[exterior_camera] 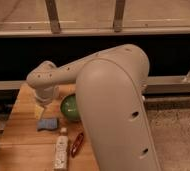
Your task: Place the white sponge in the ceramic cup
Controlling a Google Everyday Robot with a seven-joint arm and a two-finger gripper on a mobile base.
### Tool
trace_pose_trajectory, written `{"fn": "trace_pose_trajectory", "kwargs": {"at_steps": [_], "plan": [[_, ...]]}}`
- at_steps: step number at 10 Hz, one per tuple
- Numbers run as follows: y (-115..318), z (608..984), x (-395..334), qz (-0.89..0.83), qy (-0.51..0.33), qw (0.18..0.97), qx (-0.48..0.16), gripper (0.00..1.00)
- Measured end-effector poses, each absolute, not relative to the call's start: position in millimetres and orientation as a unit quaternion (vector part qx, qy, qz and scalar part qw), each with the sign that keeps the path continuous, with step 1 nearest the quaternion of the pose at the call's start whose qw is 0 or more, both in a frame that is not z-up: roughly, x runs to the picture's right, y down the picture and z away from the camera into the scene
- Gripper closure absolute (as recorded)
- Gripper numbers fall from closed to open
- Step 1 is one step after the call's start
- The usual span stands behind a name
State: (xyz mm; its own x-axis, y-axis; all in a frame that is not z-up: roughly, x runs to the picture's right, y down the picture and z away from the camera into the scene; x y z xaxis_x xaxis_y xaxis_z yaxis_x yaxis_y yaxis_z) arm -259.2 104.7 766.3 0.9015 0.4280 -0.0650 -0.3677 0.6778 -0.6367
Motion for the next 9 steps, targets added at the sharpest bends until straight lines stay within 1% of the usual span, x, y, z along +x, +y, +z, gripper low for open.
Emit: {"fn": "trace_pose_trajectory", "kwargs": {"at_steps": [4, 9], "plan": [[104.9, 767.5, -258.8, 0.217, -0.043, 0.914, -0.340, 0.20], [138.8, 796.5, -276.3, 0.203, -0.016, 0.911, -0.359, 0.20]]}}
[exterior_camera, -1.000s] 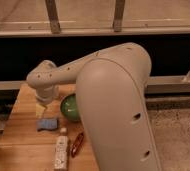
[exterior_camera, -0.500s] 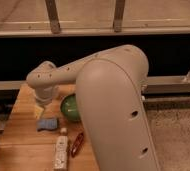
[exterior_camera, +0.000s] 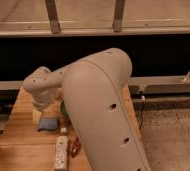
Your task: Place the white sponge in the ceramic cup
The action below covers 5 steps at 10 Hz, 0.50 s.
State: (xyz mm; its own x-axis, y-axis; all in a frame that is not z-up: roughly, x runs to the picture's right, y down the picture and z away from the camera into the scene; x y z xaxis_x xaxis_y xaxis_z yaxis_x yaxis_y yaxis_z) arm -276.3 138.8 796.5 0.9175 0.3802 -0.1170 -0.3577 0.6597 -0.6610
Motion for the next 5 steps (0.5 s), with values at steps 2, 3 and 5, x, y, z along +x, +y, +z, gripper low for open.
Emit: {"fn": "trace_pose_trajectory", "kwargs": {"at_steps": [2, 3, 5], "plan": [[145.9, 801.6, -277.6, 0.204, -0.010, 0.907, -0.367, 0.20], [150.5, 806.5, -277.4, 0.206, -0.005, 0.905, -0.372, 0.20], [165.9, 815.5, -281.6, 0.205, 0.002, 0.900, -0.384, 0.20]]}}
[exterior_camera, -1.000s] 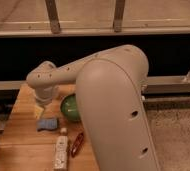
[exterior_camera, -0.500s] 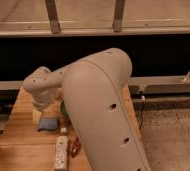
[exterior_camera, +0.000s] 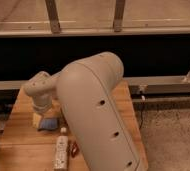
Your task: Place the white sponge in the ceramic cup
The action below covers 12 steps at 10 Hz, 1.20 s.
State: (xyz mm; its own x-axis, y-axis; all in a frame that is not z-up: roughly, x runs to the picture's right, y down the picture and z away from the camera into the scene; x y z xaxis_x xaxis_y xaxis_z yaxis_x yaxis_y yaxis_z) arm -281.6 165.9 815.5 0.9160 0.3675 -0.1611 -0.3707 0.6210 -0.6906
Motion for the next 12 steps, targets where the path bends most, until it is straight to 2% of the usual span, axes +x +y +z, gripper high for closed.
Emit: {"fn": "trace_pose_trajectory", "kwargs": {"at_steps": [12], "plan": [[221.3, 830.8, -292.2, 0.210, 0.021, 0.878, -0.429, 0.20]]}}
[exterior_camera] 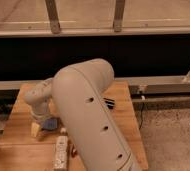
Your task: Place the white sponge in the ceramic cup
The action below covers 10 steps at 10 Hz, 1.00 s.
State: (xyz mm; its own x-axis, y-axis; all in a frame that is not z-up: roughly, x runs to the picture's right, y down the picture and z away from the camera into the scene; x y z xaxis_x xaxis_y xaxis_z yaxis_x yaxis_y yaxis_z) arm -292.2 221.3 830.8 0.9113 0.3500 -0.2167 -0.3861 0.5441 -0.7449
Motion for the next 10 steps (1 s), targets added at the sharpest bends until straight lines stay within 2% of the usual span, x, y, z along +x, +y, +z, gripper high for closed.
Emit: {"fn": "trace_pose_trajectory", "kwargs": {"at_steps": [6, 10], "plan": [[215.8, 830.5, -291.2, 0.209, 0.022, 0.880, -0.425, 0.20], [168.7, 808.6, -290.0, 0.221, 0.003, 0.899, -0.378, 0.20]]}}
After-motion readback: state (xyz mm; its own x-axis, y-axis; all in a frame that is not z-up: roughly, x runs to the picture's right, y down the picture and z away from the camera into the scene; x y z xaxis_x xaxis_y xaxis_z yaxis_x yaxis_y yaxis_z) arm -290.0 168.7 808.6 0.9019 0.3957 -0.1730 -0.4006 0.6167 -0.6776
